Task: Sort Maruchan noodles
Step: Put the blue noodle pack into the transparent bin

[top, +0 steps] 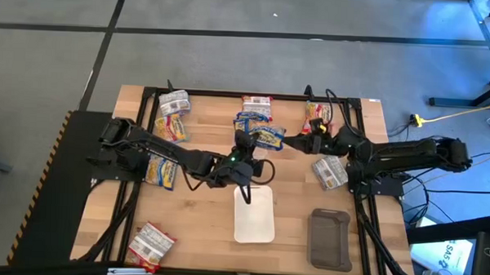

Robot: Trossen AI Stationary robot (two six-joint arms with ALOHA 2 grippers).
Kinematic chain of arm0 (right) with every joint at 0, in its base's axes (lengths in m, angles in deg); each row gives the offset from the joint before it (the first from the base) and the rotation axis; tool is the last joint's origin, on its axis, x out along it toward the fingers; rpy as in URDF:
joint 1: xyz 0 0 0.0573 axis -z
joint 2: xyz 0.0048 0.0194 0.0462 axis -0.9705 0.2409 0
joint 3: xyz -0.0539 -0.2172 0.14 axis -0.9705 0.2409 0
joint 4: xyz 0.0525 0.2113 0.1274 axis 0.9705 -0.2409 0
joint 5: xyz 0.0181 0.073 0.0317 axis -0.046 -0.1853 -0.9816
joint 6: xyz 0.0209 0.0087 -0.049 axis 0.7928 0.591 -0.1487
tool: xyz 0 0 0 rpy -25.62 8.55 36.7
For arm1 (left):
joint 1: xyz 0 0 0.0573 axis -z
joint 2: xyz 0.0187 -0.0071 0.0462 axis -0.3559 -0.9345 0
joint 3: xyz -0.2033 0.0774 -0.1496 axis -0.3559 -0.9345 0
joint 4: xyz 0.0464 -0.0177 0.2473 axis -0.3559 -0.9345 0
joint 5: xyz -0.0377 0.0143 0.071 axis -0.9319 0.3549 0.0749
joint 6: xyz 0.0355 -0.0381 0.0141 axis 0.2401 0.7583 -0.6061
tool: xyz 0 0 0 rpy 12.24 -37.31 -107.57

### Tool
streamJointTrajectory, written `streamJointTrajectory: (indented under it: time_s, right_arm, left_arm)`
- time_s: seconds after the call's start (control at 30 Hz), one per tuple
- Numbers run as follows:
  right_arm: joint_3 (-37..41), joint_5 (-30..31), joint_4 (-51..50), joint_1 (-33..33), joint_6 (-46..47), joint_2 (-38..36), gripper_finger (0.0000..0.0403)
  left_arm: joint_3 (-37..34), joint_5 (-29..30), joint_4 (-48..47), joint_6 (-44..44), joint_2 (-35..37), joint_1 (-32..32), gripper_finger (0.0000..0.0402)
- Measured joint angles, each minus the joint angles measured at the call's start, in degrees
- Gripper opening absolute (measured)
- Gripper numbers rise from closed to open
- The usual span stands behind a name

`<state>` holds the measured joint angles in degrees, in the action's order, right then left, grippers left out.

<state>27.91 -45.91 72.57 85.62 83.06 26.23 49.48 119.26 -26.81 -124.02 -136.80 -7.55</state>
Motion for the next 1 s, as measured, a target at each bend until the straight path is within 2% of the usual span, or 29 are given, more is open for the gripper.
streamJointTrajectory:
  time_s: [0.2, 0.5, 0.63, 0.9, 1.0]
  right_arm:
    - [0.0, 2.5, -1.3, -0.2, 2.5, 0.0, 0.0269]
    - [-0.3, 10.3, -1.2, -0.2, 8.7, 0.0, 0.0269]
    - [-2.0, 8.0, -1.6, -0.2, 8.7, 1.5, 0.0269]
    - [-6.4, 2.3, -1.9, -0.1, 8.3, 9.0, 0.0268]
    - [-7.6, 0.4, -1.8, -0.1, 6.6, 10.2, 0.0255]
  left_arm:
    - [0.0, -0.3, 2.7, -2.5, 0.0, 0.0, 0.0108]
    - [0.0, -2.3, 4.0, -4.4, 0.0, 0.0, 0.0111]
    - [0.0, -2.7, 4.5, -4.5, 0.0, -0.2, 0.0112]
    - [0.0, -2.6, 4.4, -4.5, 0.0, -0.3, 0.0113]
    - [0.0, -1.5, 4.3, -4.5, 0.0, -0.2, 0.0113]
